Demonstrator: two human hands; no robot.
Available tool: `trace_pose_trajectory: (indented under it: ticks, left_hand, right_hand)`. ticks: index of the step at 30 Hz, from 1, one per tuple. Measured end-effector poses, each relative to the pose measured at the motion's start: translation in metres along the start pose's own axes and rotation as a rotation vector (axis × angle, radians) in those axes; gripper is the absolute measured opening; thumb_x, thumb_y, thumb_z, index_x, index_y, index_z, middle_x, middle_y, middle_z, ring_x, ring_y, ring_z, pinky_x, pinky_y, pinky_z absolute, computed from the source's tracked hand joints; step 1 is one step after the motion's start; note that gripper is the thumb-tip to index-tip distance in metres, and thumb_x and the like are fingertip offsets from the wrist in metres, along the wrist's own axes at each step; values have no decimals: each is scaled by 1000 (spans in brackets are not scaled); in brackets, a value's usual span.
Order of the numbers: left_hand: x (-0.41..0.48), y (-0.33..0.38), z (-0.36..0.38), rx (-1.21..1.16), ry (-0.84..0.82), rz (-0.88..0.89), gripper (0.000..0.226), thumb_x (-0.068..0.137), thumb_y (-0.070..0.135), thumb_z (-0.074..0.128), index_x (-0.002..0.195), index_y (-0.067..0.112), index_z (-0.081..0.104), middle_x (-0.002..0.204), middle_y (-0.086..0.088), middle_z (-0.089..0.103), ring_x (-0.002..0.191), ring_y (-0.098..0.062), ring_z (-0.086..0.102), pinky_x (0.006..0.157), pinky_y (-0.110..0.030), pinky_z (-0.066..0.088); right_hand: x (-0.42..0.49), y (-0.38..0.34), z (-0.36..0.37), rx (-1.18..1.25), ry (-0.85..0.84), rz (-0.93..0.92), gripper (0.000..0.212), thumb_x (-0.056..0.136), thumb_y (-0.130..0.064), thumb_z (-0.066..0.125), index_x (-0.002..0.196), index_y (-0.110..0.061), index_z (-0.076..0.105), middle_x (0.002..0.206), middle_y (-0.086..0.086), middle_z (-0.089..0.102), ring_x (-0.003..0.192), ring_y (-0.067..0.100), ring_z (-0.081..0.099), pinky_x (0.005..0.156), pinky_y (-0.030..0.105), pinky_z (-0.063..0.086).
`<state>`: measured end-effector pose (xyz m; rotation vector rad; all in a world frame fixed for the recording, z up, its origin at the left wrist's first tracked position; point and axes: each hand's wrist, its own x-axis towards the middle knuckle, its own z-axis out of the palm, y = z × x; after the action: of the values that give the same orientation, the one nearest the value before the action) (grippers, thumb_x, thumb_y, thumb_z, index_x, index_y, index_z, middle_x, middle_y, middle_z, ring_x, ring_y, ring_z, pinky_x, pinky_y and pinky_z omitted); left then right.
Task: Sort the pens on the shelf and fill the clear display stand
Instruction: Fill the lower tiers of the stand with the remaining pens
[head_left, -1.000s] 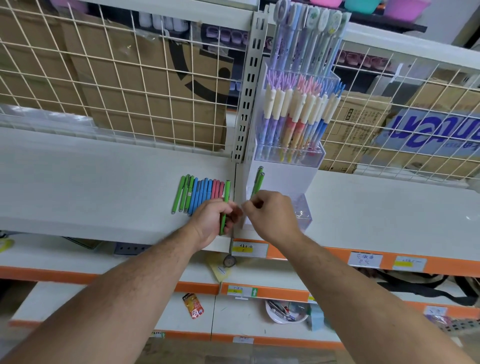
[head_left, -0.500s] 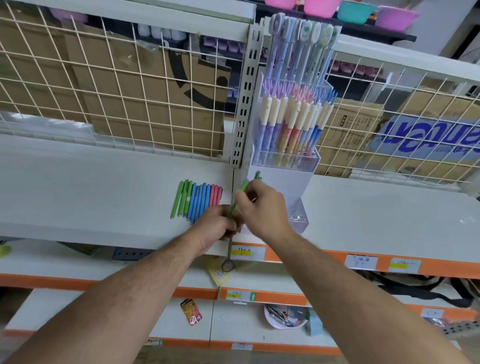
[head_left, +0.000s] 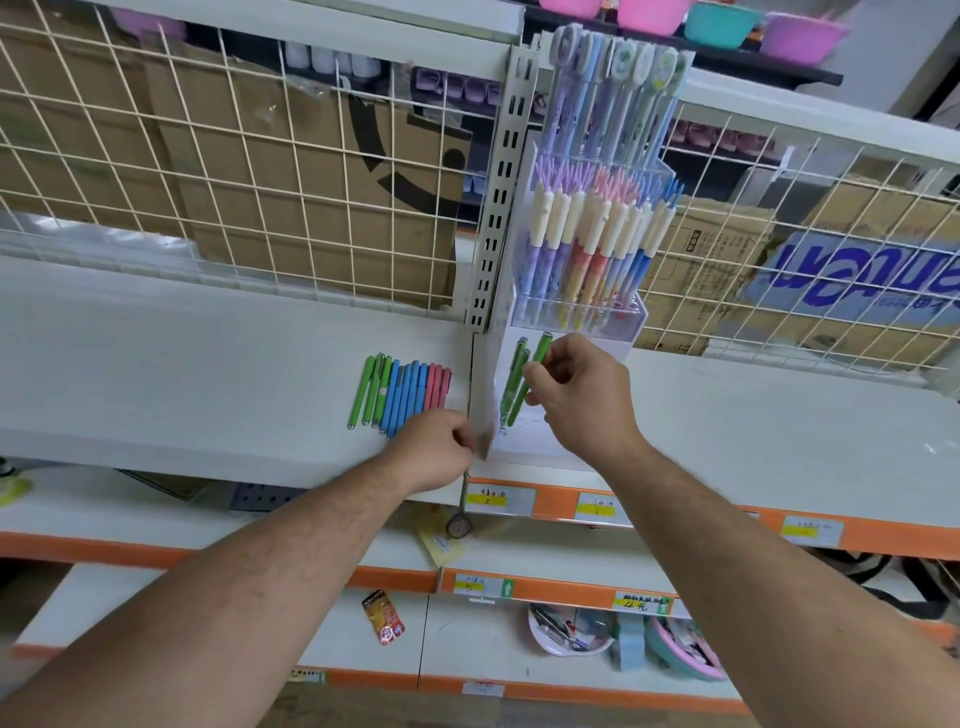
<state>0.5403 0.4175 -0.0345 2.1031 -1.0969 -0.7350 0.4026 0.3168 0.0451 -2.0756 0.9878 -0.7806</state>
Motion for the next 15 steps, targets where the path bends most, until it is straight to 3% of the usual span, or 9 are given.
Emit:
trace_pose_trajectory:
  ticks: [4,9,15]
  left_hand:
    - [0,0,0,7,-5,-5,21,83,5,61,86,24,70,90,6,67,87,-11,62,79,-30,55]
    - [1,-1,-1,23,-18,-10,21,83,5,63,84,25,69,87,8,67,86,-11,63,76,-29,55]
    - [1,0,-1,18,-17,-6,19,83,6,63,85,24,70,88,8,67,86,-9,62,74,-26,53]
  right_hand:
    - [2,2,4,-17,-11,4,15,93,-28,67,83,-21,58,73,1,72,73,21,70,68,47,60]
    - [2,-1,8,-17,-3,-9,15,95,-25,67,88,-15,59,78,5,72,76,22,69,65,32,54]
    - [3,0,9,-42,48,-7,14,95,-27,67,88,-18,59,77,3,71,75,21,69,63,28,52]
